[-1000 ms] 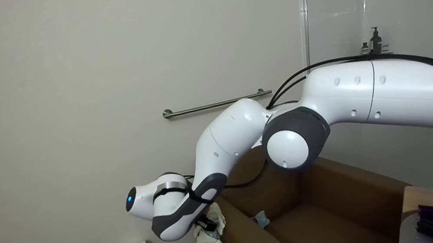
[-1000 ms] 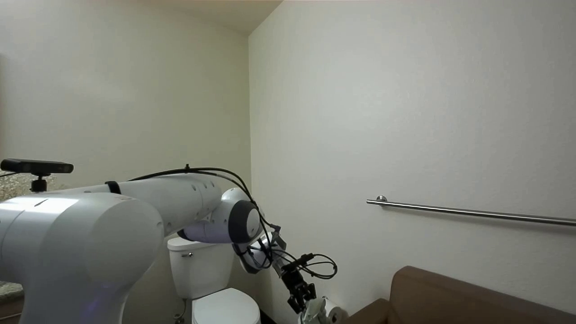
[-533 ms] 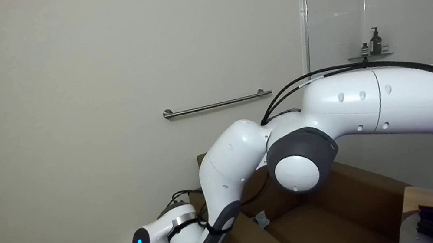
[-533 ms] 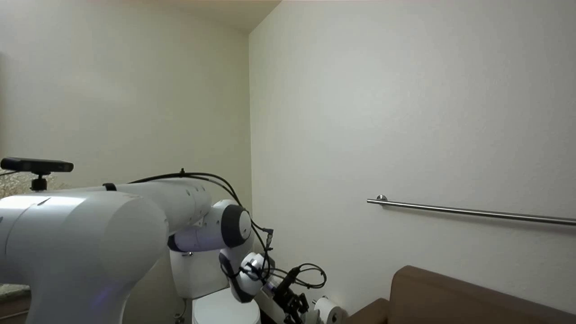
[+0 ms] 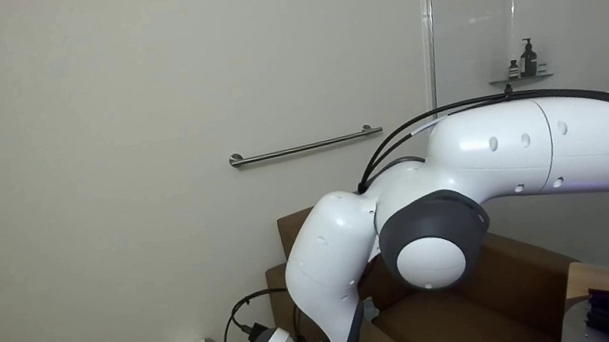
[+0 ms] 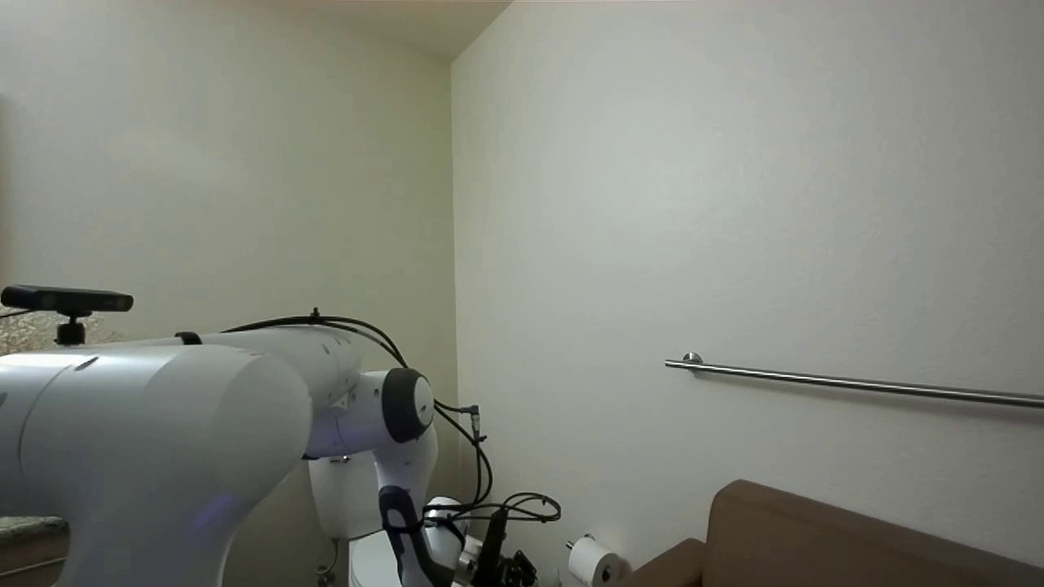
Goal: Wipe the side of the chair with the cloth on the armrest
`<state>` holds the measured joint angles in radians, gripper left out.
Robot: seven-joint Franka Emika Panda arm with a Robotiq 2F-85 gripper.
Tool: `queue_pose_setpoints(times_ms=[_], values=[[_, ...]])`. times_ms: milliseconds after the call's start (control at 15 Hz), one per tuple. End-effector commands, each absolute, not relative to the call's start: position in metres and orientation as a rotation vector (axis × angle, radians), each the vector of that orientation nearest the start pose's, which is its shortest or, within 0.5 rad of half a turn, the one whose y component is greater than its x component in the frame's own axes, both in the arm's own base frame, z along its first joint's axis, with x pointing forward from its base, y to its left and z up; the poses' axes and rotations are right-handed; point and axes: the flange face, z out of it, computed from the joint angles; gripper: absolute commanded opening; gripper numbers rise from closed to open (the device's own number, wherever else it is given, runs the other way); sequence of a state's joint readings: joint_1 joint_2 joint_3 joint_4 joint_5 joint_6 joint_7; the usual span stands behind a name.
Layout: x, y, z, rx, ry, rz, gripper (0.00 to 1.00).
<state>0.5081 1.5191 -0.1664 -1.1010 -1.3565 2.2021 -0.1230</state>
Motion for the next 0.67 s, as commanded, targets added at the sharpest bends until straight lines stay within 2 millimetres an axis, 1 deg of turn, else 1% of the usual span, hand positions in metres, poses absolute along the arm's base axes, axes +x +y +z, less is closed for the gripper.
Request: queue_pose_setpoints(times_ms=[0, 67, 133, 267, 333, 400, 600], values=[[0.602, 0.179, -0.149, 1.283, 1.531, -0.34, 0.08], [0.595, 0.167, -0.153, 1.304, 1.503, -0.444, 0.08], [0.59, 0.158, -0.155, 1.314, 1.477, -0.512, 0.08], [0.581, 0.145, -0.156, 1.342, 1.429, -0.641, 0.08], [0.577, 0.142, -0.155, 1.348, 1.411, -0.702, 0.08], [0.575, 0.145, -0.154, 1.353, 1.414, -0.74, 0.08], [0.563, 0.169, -0.143, 1.361, 1.429, -0.859, 0.08]])
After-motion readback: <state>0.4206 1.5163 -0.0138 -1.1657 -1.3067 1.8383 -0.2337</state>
